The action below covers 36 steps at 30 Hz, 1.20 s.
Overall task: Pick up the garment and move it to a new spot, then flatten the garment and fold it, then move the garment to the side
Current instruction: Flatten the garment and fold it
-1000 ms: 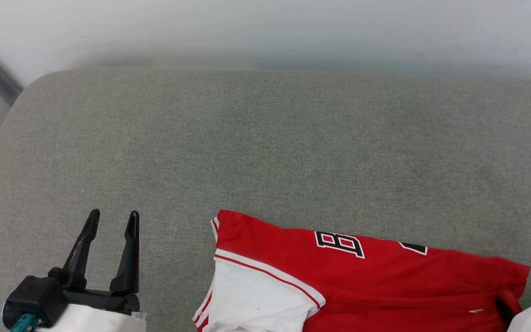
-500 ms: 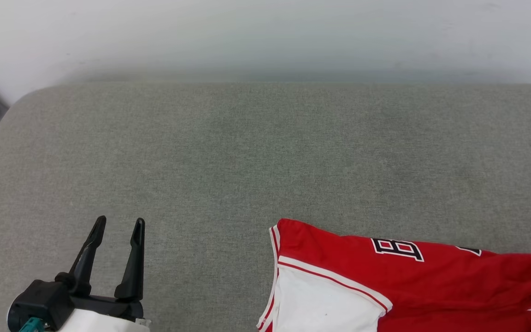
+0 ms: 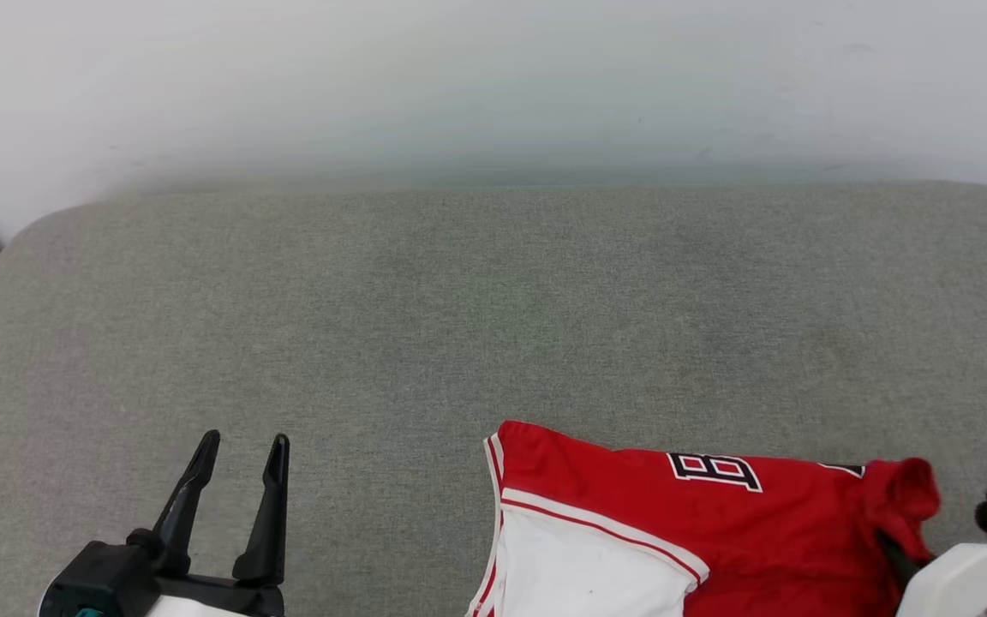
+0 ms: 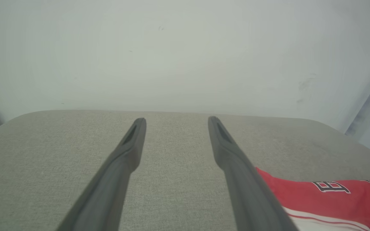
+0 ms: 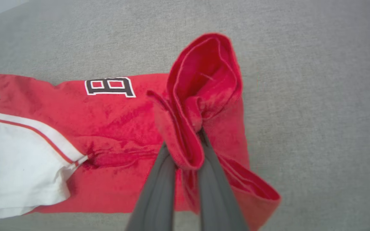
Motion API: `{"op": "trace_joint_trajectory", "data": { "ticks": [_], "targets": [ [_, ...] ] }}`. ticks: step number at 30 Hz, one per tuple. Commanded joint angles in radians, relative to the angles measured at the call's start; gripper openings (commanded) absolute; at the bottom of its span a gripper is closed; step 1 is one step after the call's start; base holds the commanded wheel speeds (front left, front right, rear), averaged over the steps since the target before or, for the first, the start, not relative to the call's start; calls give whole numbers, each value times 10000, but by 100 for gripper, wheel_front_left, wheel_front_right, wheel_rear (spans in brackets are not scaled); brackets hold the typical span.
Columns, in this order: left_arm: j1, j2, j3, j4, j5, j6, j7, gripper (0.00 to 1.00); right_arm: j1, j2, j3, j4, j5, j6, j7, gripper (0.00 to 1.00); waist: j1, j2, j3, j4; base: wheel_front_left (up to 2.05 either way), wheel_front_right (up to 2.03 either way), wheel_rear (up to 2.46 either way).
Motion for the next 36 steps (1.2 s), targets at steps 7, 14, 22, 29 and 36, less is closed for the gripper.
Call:
{"op": "trace_joint_trajectory", "data": {
  "ticks": [7, 14, 22, 29, 36],
  "targets": [
    [44, -37, -101, -12, -65, -9, -22, 100, 194, 663, 1434, -857, 1143, -4, 672, 0, -1, 0, -69, 114, 0, 0, 0],
    [-183, 5, -169, 0, -56, -9, -22, 100, -386, 723, 2872, -197, 2909, -4, 86, 0, -1, 0, 49, 417, 0, 0, 0],
    [-371, 64, -178, -118, 27, -10, -22, 100, -1263, 718, 4362, 1225, 3864, -4, -973, 0, -1, 0, 231, 887, 0, 0, 0],
    [-268, 29, -178, -28, -76, -10, -22, 100, -1750, 714, 5012, 2542, 4274, -3, -1776, 36, -1, 0, 306, 1180, 0, 0, 0],
    [-367, 29, -71, 67, -48, -10, -22, 100, -2129, 700, 5988, 3059, 5337, -4, -2047, 100, -1, 0, 348, 1216, 0, 0, 0]
  ]
}}
